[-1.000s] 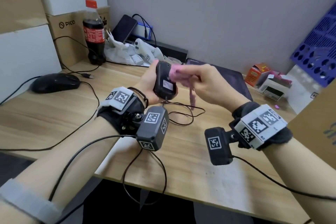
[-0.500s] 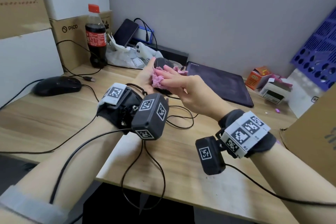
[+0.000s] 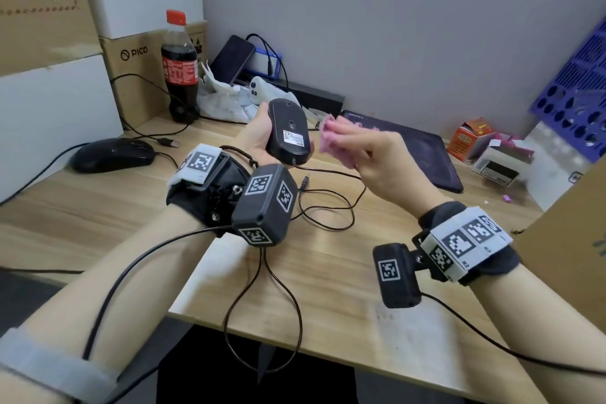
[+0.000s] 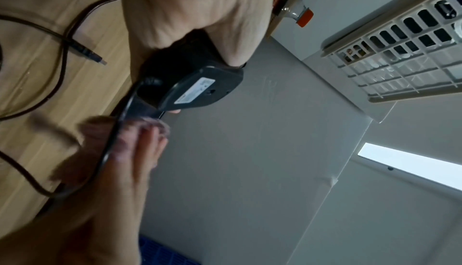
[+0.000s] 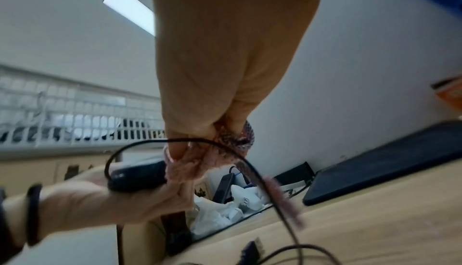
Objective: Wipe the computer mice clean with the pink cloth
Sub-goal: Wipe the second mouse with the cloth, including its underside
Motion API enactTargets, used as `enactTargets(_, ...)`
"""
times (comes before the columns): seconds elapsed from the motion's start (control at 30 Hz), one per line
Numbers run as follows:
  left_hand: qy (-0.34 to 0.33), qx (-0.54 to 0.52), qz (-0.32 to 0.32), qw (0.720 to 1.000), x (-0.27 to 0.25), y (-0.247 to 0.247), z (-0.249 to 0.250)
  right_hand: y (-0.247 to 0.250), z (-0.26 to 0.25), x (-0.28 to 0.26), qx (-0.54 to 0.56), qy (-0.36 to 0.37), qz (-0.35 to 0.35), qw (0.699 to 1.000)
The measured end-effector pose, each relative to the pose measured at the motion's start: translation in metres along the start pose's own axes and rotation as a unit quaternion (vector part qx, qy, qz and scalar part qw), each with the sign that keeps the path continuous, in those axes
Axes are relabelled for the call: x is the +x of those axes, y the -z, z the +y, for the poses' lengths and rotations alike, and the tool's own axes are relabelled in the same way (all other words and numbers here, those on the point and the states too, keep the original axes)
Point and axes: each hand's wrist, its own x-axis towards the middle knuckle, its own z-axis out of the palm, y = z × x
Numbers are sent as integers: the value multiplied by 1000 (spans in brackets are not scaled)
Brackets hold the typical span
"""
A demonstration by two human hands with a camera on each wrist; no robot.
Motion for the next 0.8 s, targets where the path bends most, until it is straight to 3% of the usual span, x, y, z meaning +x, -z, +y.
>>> enactTargets(0.07,5,26,-2,1000,-3,-1,-4,-5,-13,14,51,14,48,997)
enactTargets(0.13,-23,67,-9,997,-4,-3,-11,-8,-30,26,96,19,54,994)
enactTargets(0.23,-55,68,-15,996,-7,-6,-22,-15,-44,34,59,31,11,998)
enactTargets(0.43,-8,86,-39,996,-15,-12,-9,-7,-28,13,43,-15,-23,999)
enactTargets(0.53,-10,19,-41,999,-21,-16,-11,2,-15,2,-9,-35,-72,997)
enactTargets(0.67,-29,15,-28,999,-23,-20,-11,6,-13,-1,12,-85,26,996)
enactTargets(0.73,-12,40,-50,998,-29,-22,-15,9,-25,7,47,-69,61,995)
enactTargets(0.8,-9,108,-102,989,-34,-22,-19,11,-38,15,66,-25,39,997)
